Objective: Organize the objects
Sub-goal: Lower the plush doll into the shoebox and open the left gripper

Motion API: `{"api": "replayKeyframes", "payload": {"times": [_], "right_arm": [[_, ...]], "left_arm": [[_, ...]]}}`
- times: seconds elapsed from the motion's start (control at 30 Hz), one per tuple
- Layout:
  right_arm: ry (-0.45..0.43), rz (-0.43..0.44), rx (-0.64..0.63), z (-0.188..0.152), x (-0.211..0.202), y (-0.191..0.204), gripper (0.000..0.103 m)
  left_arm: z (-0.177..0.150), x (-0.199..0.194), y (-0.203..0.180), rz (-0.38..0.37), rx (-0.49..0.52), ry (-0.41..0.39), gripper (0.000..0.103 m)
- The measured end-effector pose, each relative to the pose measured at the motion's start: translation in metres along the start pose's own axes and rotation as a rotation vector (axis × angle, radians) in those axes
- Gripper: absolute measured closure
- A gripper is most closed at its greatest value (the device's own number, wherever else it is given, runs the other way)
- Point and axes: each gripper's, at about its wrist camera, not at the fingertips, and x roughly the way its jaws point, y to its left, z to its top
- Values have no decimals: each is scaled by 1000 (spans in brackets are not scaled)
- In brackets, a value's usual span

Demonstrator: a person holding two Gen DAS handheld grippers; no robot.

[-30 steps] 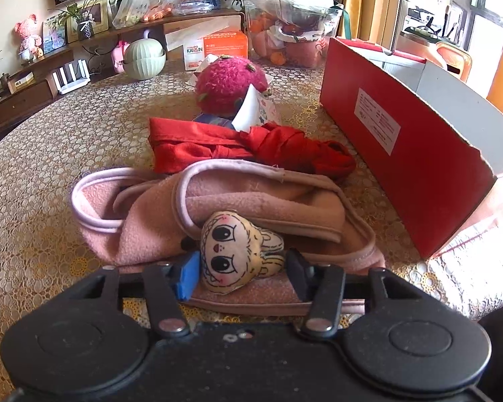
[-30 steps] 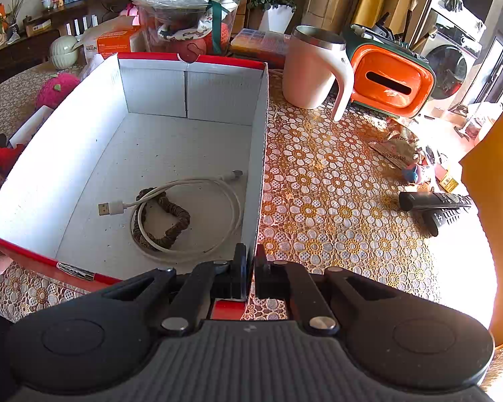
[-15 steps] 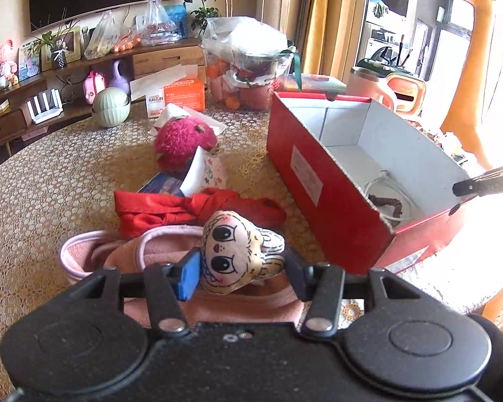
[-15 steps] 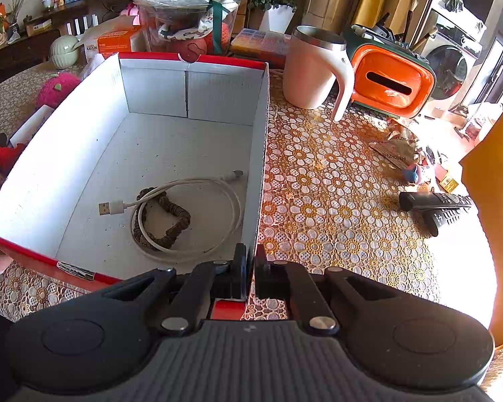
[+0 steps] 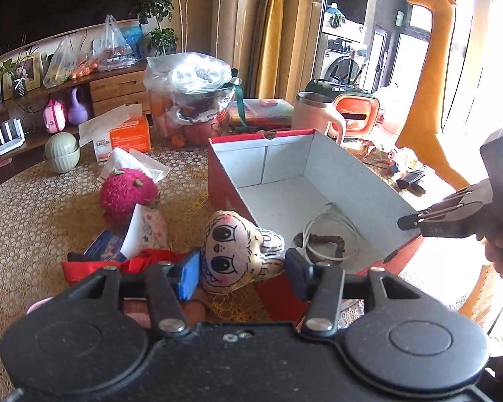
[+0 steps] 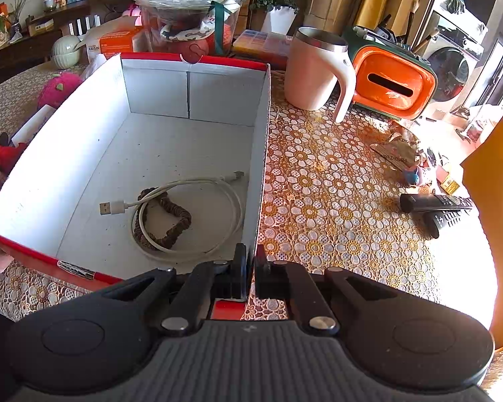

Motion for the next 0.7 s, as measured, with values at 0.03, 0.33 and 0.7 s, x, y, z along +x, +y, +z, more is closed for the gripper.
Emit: {"api": "replayKeyframes", "payload": {"times": [0.03,0.33,0.7], "right_arm": [[0,0,-1,0,0,0,98],[-2,-3,-9,2,-1,4,98],[-5,9,-5,3,0,4,98]], "left_arm": [[4,2,-3,-3,6,0,51],[38,23,-32,-43,84,-10,51],[64,81,-70,-22,203,56,51]]}}
